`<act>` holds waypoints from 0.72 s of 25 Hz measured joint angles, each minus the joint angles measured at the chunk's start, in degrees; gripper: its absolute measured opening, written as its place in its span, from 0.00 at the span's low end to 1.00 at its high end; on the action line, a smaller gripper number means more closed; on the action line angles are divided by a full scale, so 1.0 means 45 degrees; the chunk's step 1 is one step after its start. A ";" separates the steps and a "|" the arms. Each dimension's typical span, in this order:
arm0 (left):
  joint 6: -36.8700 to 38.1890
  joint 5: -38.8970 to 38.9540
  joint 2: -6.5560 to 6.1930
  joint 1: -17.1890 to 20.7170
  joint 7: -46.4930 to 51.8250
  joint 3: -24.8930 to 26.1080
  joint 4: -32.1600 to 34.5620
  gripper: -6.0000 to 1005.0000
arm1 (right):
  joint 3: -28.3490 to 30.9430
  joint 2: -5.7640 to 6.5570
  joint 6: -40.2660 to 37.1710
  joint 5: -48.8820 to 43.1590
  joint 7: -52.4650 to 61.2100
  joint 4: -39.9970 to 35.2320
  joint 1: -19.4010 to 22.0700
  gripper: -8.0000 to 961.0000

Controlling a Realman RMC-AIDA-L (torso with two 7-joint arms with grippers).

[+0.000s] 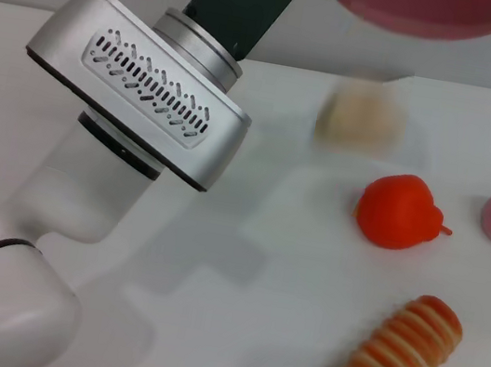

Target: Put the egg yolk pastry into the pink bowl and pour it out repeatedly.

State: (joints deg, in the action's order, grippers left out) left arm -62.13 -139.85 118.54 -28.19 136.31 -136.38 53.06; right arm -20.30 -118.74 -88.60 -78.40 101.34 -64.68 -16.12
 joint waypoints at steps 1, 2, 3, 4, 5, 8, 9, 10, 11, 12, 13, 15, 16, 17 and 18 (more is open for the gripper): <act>0.0002 0.0000 0.0000 -0.0007 0.0006 -0.0001 -0.0002 0.04 | 0.0000 0.0000 0.0000 0.0000 0.0000 -0.0001 -0.0016 0.48; 0.0024 0.0000 0.0002 -0.0028 0.0032 0.0000 -0.0006 0.04 | 0.0000 0.0000 -0.0001 0.0001 0.0000 -0.0001 -0.0026 0.48; 0.0046 0.0001 0.0003 -0.0043 0.0052 -0.0003 -0.0009 0.04 | 0.0000 0.0000 0.0000 0.0000 0.0000 -0.0001 -0.0037 0.48; 0.0124 0.0000 0.0004 -0.0064 0.0070 -0.0009 -0.0015 0.04 | 0.0000 0.0000 0.0001 0.0000 0.0000 -0.0002 -0.0044 0.48; 0.0255 0.0009 0.0005 -0.0091 0.0101 -0.0012 -0.0020 0.04 | 0.0001 0.0000 0.0001 0.0000 0.0000 -0.0002 -0.0048 0.48; 0.1256 0.0073 0.0007 -0.0239 0.0453 0.0168 0.0050 0.04 | -0.0084 0.0004 -0.0028 -0.0033 0.0118 -0.0001 -0.0062 0.48; 0.1699 0.0095 0.0004 -0.0308 0.0634 0.0320 0.0122 0.04 | -0.0161 0.0019 -0.0116 -0.0037 0.0204 -0.0003 -0.0066 0.48; 0.2549 0.0101 0.0000 -0.0414 0.0967 0.0572 0.0251 0.04 | -0.0263 0.0039 -0.0245 -0.0038 0.0282 -0.0021 -0.0072 0.48; 0.3544 0.0102 -0.0010 -0.0565 0.1313 0.0920 0.0428 0.04 | -0.0336 0.0056 -0.0458 -0.0036 0.0322 -0.0086 -0.0073 0.48; 0.4368 0.0099 -0.0014 -0.0712 0.1554 0.1223 0.0562 0.04 | -0.0409 0.0064 -0.0745 -0.0034 0.0366 -0.0222 -0.0082 0.48; 0.5294 0.0103 -0.0023 -0.0891 0.1772 0.1550 0.0690 0.04 | -0.0490 0.0070 -0.1042 -0.0032 0.0426 -0.0426 -0.0098 0.48; 0.7552 0.0103 -0.0025 -0.1332 0.2120 0.2322 0.0936 0.04 | -0.0701 0.0074 -0.1675 -0.0027 0.0682 -0.1040 -0.0130 0.48; 0.8684 0.0098 -0.0017 -0.1565 0.2260 0.2732 0.1024 0.04 | -0.0860 0.0076 -0.2060 -0.0023 0.0900 -0.1466 -0.0151 0.48; 0.9812 0.0103 -0.0012 -0.1808 0.2402 0.3121 0.1088 0.04 | -0.1015 0.0077 -0.2459 -0.0022 0.1153 -0.1935 -0.0177 0.48; 1.0493 0.0098 0.0003 -0.1981 0.2514 0.3398 0.1099 0.04 | -0.1186 0.0077 -0.2850 -0.0020 0.1420 -0.2473 -0.0226 0.48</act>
State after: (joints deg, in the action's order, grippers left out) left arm -14.91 -139.41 118.55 -37.10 147.63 -121.10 58.00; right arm -25.64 -118.39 -101.43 -78.49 107.72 -75.81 -17.14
